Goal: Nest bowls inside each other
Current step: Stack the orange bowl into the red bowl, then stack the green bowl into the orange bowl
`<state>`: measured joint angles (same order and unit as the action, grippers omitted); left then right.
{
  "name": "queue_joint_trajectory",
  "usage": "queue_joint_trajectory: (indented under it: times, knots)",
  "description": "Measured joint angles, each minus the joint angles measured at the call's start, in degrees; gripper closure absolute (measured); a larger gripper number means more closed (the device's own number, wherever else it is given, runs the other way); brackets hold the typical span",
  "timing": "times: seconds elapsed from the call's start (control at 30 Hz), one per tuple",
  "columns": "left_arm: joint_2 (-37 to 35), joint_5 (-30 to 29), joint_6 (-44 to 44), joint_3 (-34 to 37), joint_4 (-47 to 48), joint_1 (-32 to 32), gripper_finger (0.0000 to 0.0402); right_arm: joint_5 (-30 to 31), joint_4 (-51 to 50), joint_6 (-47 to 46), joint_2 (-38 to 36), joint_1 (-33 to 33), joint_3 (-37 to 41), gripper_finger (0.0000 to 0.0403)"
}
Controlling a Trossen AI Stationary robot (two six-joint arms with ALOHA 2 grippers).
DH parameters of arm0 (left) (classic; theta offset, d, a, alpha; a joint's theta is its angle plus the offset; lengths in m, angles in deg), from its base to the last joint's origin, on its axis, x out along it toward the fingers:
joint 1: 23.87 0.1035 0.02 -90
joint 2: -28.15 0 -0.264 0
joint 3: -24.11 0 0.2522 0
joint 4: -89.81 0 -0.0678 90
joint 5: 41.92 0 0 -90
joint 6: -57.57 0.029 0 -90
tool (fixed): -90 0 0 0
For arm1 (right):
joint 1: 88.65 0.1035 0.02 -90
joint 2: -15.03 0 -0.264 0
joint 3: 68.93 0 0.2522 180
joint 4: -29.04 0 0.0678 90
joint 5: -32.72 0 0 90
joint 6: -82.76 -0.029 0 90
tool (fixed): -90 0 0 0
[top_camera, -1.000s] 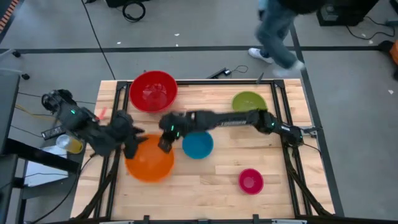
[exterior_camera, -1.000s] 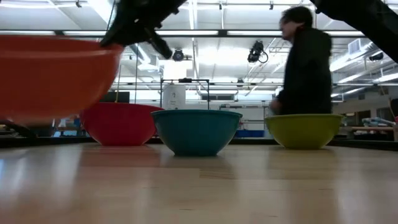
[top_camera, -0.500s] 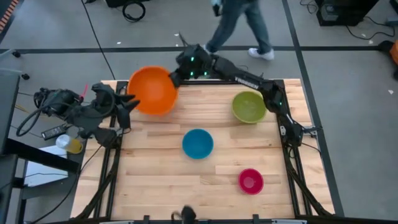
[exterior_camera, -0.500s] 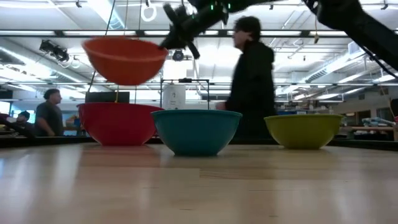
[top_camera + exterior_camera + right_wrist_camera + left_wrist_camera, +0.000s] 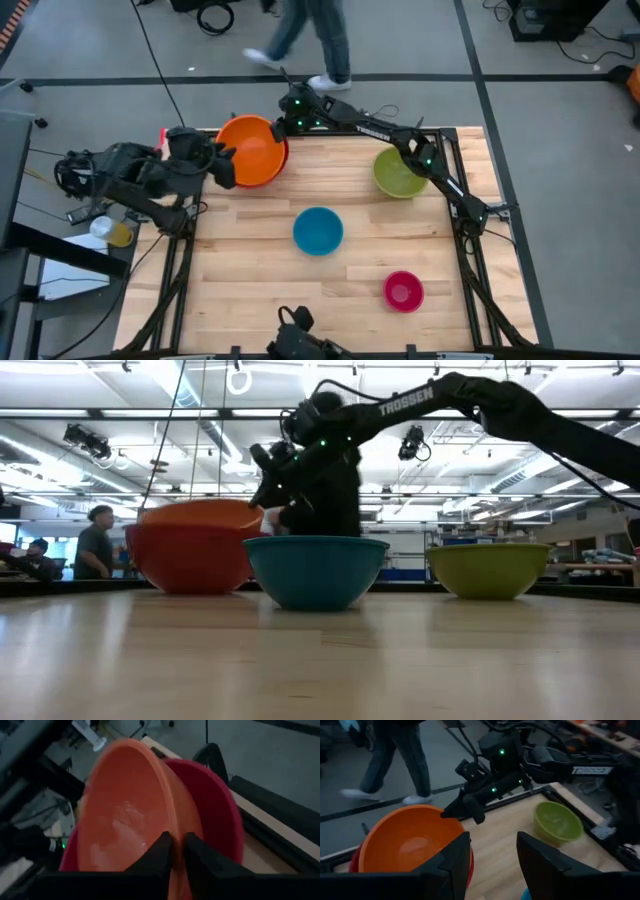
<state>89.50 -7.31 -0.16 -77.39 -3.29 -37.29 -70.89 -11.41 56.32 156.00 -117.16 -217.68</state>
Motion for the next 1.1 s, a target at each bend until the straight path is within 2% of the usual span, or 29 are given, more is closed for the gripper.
queue_joint_trajectory:
  times: [0.2, 0.33, 0.5, 0.7, 0.9, 1.1]
  knots:
    - [4.4, 1.6, -0.8, 0.0, -0.1, 4.4, 0.0239, -3.7, 0.7, -2.0, 1.6, -2.0, 0.0, 0.0318]
    - [6.4, 5.9, -1.7, 0.0, -0.1, 6.7, 0.0239, -5.6, 3.5, -1.8, 0.9, -3.2, 0.0, 0.0307]
    - [7.9, 8.8, -1.8, 0.0, -0.5, 7.5, 0.0239, -10.7, 5.2, -3.8, -0.7, -5.0, 0.0, 0.0289]
    - [9.2, 9.8, -1.4, 0.0, -0.5, 7.5, 0.0239, -15.0, 2.7, -0.8, -5.1, -6.3, 0.0, 0.0272]
    - [10.2, 15.0, 3.5, 1.3, -1.6, 7.4, 0.0239, -12.7, -8.7, 7.5, -11.2, -6.1, 0.0, 0.0271]
    - [9.0, 23.7, 11.3, 14.0, -15.9, 7.6, 0.0239, -2.8, -27.2, 15.9, -15.5, -4.0, 0.1, 0.0271]
